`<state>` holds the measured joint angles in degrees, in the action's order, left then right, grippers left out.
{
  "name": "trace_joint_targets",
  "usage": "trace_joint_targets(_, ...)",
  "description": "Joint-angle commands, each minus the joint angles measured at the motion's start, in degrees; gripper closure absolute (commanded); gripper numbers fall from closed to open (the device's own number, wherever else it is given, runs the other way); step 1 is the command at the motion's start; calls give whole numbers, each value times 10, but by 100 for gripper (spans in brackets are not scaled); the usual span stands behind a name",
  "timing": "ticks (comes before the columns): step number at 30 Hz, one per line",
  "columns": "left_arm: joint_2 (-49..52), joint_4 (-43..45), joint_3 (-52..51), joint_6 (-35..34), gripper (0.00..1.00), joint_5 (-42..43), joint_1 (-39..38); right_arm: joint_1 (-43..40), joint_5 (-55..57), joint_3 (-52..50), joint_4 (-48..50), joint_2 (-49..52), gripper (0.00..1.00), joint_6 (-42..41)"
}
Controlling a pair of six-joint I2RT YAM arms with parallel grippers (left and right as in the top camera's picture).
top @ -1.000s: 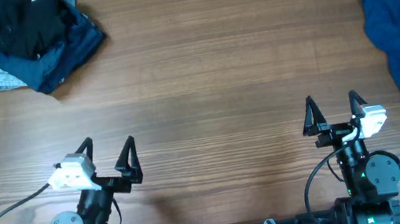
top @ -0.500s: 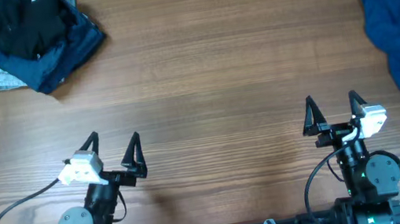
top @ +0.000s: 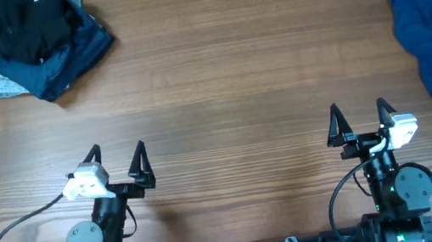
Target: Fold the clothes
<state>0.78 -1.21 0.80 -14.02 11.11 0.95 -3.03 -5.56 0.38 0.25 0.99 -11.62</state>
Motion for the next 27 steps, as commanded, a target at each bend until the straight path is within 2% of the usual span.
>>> trace_joint_targets(1, -6, 0, -4, 23, 0, -11, 11, 2, -9, -1, 2, -7, 0, 9)
trace_joint_targets(11, -6, -20, -4, 104, 0, 14, 15, 2, -9, -1, 2, -6, 0, 10)
trace_joint_targets(27, -6, -20, -4, 106, 0, 14, 36, 2, -9, -1, 2, -6, 0, 10)
